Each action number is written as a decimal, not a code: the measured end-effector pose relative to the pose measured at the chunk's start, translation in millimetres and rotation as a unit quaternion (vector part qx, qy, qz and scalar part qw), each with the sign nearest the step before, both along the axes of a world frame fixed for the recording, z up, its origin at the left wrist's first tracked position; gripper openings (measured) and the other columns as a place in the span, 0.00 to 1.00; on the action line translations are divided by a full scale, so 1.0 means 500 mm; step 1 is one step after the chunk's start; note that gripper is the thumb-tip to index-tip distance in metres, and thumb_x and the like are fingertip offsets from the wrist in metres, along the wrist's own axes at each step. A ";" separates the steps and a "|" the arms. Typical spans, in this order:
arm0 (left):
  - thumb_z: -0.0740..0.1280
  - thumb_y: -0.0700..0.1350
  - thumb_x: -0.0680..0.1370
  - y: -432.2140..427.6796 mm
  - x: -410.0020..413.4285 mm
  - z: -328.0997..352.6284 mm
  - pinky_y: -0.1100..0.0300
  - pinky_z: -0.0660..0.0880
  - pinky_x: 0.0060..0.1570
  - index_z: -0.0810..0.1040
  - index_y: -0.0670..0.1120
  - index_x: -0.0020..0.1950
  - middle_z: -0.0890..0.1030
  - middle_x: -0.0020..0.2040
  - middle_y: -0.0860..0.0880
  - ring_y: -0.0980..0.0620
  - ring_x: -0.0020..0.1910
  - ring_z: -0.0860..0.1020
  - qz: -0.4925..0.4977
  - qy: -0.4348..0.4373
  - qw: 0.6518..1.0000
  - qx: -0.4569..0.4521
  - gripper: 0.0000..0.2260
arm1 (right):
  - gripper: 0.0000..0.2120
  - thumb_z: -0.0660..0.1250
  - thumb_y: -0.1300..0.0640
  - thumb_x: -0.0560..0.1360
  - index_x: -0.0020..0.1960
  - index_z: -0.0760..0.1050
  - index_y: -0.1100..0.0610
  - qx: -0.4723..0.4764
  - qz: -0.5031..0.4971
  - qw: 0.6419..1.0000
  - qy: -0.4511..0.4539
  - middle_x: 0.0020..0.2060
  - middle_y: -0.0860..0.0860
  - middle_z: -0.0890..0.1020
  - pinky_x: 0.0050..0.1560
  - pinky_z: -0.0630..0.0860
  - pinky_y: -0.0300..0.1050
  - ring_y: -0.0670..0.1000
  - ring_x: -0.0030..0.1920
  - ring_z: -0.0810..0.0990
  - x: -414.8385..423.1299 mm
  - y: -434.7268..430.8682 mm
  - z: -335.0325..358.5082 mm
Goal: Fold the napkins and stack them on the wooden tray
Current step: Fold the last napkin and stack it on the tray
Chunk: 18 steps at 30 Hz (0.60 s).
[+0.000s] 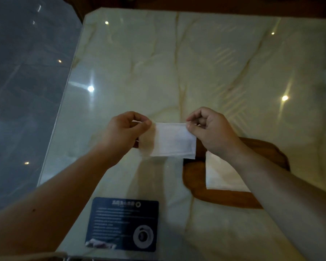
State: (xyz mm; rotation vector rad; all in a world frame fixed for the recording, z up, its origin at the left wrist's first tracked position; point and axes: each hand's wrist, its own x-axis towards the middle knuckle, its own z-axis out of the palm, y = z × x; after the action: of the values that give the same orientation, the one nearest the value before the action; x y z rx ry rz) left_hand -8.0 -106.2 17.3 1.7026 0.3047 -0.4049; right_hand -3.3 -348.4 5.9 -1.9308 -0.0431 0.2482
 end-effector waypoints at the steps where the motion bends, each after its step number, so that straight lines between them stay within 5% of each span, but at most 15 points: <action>1: 0.72 0.48 0.69 -0.012 -0.006 0.001 0.52 0.79 0.32 0.82 0.50 0.40 0.84 0.35 0.50 0.49 0.34 0.81 -0.002 0.003 1.000 -0.010 0.03 | 0.05 0.69 0.57 0.73 0.42 0.76 0.48 0.002 0.003 1.000 0.003 0.35 0.49 0.83 0.38 0.75 0.38 0.49 0.35 0.79 -0.007 -0.014 0.006; 6: 0.71 0.43 0.73 -0.088 -0.033 -0.001 0.59 0.78 0.32 0.83 0.49 0.38 0.83 0.34 0.52 0.52 0.34 0.81 -0.005 0.020 1.000 -0.004 0.04 | 0.05 0.69 0.58 0.73 0.43 0.77 0.49 0.011 0.008 0.999 0.039 0.37 0.51 0.82 0.40 0.79 0.49 0.53 0.37 0.80 -0.046 -0.098 0.018; 14: 0.71 0.42 0.73 -0.224 -0.066 -0.008 0.55 0.80 0.36 0.84 0.48 0.37 0.85 0.36 0.48 0.48 0.38 0.83 -0.017 0.084 0.995 -0.041 0.06 | 0.06 0.68 0.57 0.74 0.49 0.74 0.49 0.024 -0.013 0.998 0.060 0.36 0.53 0.83 0.44 0.77 0.49 0.54 0.39 0.82 -0.098 -0.225 0.007; 18: 0.70 0.39 0.73 -0.275 -0.081 -0.017 0.57 0.79 0.30 0.84 0.49 0.36 0.83 0.32 0.50 0.52 0.33 0.81 -0.024 0.086 0.996 -0.015 0.07 | 0.08 0.70 0.55 0.73 0.51 0.77 0.52 0.051 -0.031 0.988 0.145 0.39 0.55 0.86 0.43 0.79 0.47 0.52 0.41 0.84 -0.126 -0.272 -0.005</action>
State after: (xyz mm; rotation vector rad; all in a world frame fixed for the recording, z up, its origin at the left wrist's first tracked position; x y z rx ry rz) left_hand -48.7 -243.8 9.0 1.6506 0.3822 -0.5904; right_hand -66.2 -484.4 3.3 -1.7753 0.1928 0.4732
